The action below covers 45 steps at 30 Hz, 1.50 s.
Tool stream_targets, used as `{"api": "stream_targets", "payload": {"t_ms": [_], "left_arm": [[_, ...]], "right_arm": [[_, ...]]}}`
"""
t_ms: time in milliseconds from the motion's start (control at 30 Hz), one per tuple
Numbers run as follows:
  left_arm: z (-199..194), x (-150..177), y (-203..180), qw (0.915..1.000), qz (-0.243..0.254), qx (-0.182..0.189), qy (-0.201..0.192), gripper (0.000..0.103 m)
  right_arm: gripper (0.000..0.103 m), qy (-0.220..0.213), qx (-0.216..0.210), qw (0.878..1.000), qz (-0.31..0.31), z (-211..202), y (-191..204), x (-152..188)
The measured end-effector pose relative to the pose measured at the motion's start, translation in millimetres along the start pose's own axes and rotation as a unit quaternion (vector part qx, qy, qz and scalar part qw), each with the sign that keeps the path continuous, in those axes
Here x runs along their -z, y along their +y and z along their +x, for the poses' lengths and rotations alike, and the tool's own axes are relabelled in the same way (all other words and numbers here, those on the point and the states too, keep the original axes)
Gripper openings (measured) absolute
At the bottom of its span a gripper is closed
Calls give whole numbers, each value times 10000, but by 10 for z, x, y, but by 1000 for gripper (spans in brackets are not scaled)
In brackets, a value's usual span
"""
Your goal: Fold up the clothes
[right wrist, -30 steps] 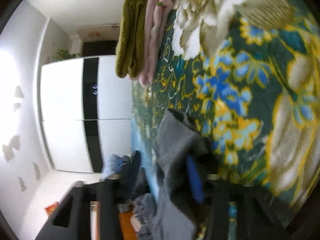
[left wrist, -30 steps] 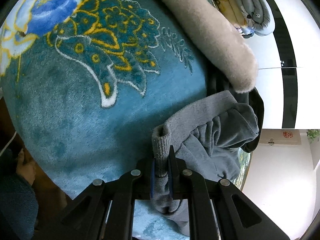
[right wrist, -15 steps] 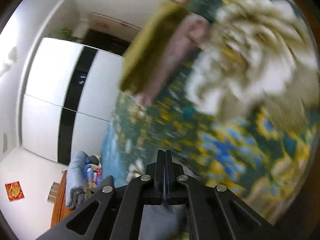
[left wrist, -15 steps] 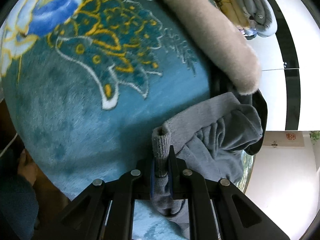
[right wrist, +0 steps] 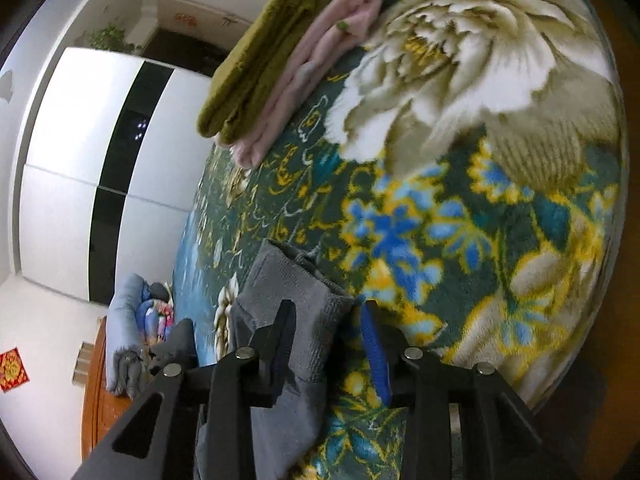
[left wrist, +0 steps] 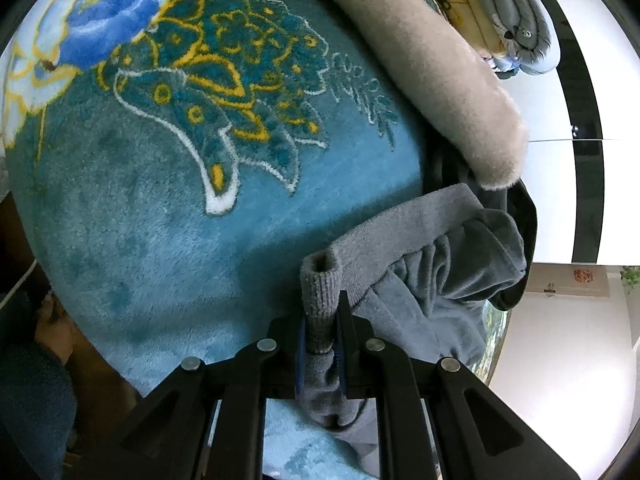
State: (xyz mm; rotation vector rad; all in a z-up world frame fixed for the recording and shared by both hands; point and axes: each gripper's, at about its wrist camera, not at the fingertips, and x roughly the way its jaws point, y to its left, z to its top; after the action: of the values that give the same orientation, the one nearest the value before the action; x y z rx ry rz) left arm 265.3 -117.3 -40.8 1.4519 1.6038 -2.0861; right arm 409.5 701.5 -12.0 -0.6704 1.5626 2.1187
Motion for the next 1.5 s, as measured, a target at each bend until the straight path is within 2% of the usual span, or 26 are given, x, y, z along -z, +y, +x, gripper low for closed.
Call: {"api": "stream_targets", "payload": {"t_ms": [100,167,300,367,467,567,667,733,967,1067,1133,1267,1367,1433,1500], "left_arm": [[-131,-54,-77,9998,154,76,29,17],[-275,-96,-183,9988,450,21,-183,32],[-458,-176,-486,9910,1172,-14,-642,42],[-371,-206,-645,9885,1384,2,-611,46],[-75,-238,-869,9874,1511,4,-459,46],[244,-185,-1050,9826,1834,-123,-272,46],[514,-101,-1140,9769,2115,-301,-71,46],[599,-90,-1124,9761,2156,-259,45,46],[504,-231,-967,9760,2177,-104,41,46],[391,-331,-836,9792,2028,-45,4,47],[327,-380,-738,9814,1919,-41,-25,47],[259,-461,-559,9851,1712,-80,-101,47],[299,-488,-529,9860,1660,-120,-76,47],[350,-494,-561,9853,1700,-144,-24,47],[403,-498,-622,9842,1760,-165,13,48]], "right_arm": [[38,-184,122,9995,-221,-53,132,-7],[41,-257,159,9987,-417,-118,249,-23],[46,-350,167,9967,-720,-140,503,3],[47,-223,135,9961,-839,-65,611,50],[48,51,106,9936,-1126,101,843,212],[52,444,98,9857,-1622,369,1161,467],[55,882,115,9696,-2279,661,1560,771],[58,1170,72,9551,-2721,889,1871,994],[65,2071,-172,8924,-4006,1797,2900,1866],[65,2408,-111,8799,-4095,2300,3133,2121],[65,2531,38,8848,-3912,2610,3188,2185],[65,2595,248,9082,-3276,3066,3199,2172],[64,2714,213,9130,-3040,3208,3210,2224],[55,2781,163,9135,-2964,3231,3223,2297],[27,2765,98,9132,-2993,3175,3260,2342]]}}
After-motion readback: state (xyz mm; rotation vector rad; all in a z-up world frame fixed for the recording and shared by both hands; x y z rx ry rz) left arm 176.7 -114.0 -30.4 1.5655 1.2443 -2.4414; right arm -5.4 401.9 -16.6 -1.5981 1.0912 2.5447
